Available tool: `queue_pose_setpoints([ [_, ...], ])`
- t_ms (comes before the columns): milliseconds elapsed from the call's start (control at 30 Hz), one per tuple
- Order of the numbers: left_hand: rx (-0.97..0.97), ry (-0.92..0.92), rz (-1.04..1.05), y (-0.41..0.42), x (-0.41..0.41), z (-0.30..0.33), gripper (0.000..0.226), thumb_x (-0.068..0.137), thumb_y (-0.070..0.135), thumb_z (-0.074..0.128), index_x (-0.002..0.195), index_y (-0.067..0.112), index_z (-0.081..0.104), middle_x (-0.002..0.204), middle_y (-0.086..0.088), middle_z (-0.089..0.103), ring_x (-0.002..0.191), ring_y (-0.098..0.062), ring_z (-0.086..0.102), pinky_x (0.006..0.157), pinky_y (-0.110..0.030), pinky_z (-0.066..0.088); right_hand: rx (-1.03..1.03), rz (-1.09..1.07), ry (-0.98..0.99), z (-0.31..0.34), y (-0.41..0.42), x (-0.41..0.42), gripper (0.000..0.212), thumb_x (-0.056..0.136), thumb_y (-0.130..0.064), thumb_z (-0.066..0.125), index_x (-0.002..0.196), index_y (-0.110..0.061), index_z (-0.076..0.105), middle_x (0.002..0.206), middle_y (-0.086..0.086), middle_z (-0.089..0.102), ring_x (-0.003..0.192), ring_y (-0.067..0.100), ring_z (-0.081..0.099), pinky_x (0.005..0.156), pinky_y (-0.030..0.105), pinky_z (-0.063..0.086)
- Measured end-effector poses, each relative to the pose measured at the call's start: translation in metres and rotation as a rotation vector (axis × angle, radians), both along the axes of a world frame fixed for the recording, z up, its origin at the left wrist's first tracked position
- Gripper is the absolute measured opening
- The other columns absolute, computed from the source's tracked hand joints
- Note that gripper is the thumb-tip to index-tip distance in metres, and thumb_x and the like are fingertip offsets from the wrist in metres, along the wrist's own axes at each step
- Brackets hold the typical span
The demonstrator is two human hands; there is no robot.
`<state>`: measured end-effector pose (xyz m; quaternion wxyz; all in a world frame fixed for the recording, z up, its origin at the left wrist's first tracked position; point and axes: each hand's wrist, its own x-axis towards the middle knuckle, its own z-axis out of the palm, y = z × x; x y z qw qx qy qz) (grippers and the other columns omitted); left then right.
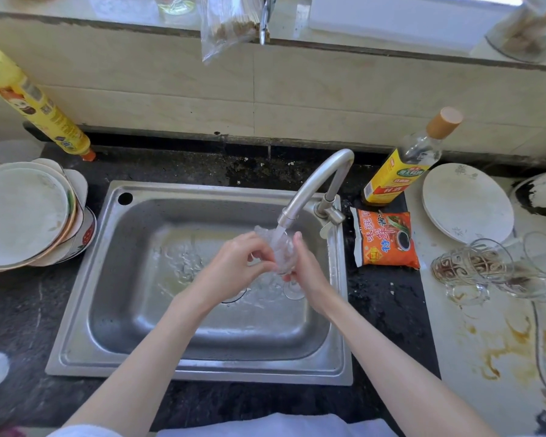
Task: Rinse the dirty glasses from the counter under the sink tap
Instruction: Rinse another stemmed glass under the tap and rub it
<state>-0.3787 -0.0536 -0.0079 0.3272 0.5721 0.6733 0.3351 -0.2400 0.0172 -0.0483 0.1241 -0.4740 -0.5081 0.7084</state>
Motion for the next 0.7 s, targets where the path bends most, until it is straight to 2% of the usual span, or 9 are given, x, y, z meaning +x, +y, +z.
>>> queue_pose_setpoints([
  [133, 0.094, 0.032, -0.009, -0.005, -0.001, -0.001, 0.007, 0.078, 0.004, 0.071, 0.081, 0.010, 0.069, 0.090, 0.001, 0.059, 0.074, -0.004, 0.052, 0.069, -0.018, 0.043, -0.036, -0.093, 0.077, -0.004, -0.004, -0.007, 0.059, 0.100, -0.050, 0.014, 0.094, -0.021, 0.066, 0.066, 0.000, 0.051, 0.057, 0.007, 0.036, 0.055, 0.023, 0.028],
  [267, 0.136, 0.013, 0.066, -0.008, -0.003, -0.002, 0.011, 0.078, 0.009, 0.072, 0.080, 0.018, 0.068, 0.112, 0.003, 0.056, 0.084, 0.007, 0.052, 0.074, -0.016, 0.043, -0.092, -0.110, 0.167, -0.009, -0.004, -0.009, 0.059, 0.100, -0.051, 0.016, 0.094, -0.023, 0.068, 0.070, 0.006, 0.049, 0.056, 0.008, 0.034, 0.053, 0.025, 0.025],
  [333, 0.103, -0.013, 0.078, -0.008, -0.003, -0.002, 0.017, 0.078, 0.012, 0.073, 0.077, 0.027, 0.064, 0.122, 0.008, 0.054, 0.093, 0.010, 0.051, 0.079, -0.013, 0.042, -0.118, -0.100, 0.185, -0.010, -0.003, -0.009, 0.061, 0.100, -0.050, 0.016, 0.096, -0.015, 0.066, 0.069, 0.003, 0.049, 0.057, 0.008, 0.035, 0.053, 0.024, 0.026],
  [400, 0.074, -0.054, 0.089, -0.008, -0.002, -0.001, 0.019, 0.077, 0.012, 0.073, 0.075, 0.028, 0.063, 0.122, 0.010, 0.057, 0.095, 0.010, 0.052, 0.081, -0.012, 0.040, -0.145, -0.097, 0.207, -0.009, -0.003, -0.008, 0.064, 0.100, -0.049, 0.015, 0.100, -0.006, 0.062, 0.066, 0.001, 0.048, 0.056, 0.008, 0.034, 0.053, 0.023, 0.026],
  [567, 0.091, -0.101, 0.106, -0.007, 0.004, 0.002, 0.013, 0.074, 0.009, 0.076, 0.080, 0.016, 0.067, 0.112, 0.023, 0.057, 0.094, 0.010, 0.053, 0.079, -0.010, 0.040, -0.187, -0.142, 0.279, -0.004, -0.005, -0.009, 0.061, 0.100, -0.048, 0.016, 0.086, -0.028, 0.072, 0.068, 0.002, 0.051, 0.055, 0.008, 0.035, 0.052, 0.024, 0.025],
  [700, 0.072, -0.159, 0.138, -0.006, 0.005, 0.002, 0.034, 0.071, 0.017, 0.078, 0.100, 0.021, 0.061, 0.109, 0.018, 0.060, 0.092, 0.006, 0.053, 0.081, -0.017, 0.045, -0.188, -0.147, 0.254, -0.004, -0.006, -0.011, 0.061, 0.100, -0.049, 0.016, 0.086, -0.029, 0.072, 0.085, 0.012, 0.054, 0.057, 0.009, 0.037, 0.050, 0.023, 0.026],
])
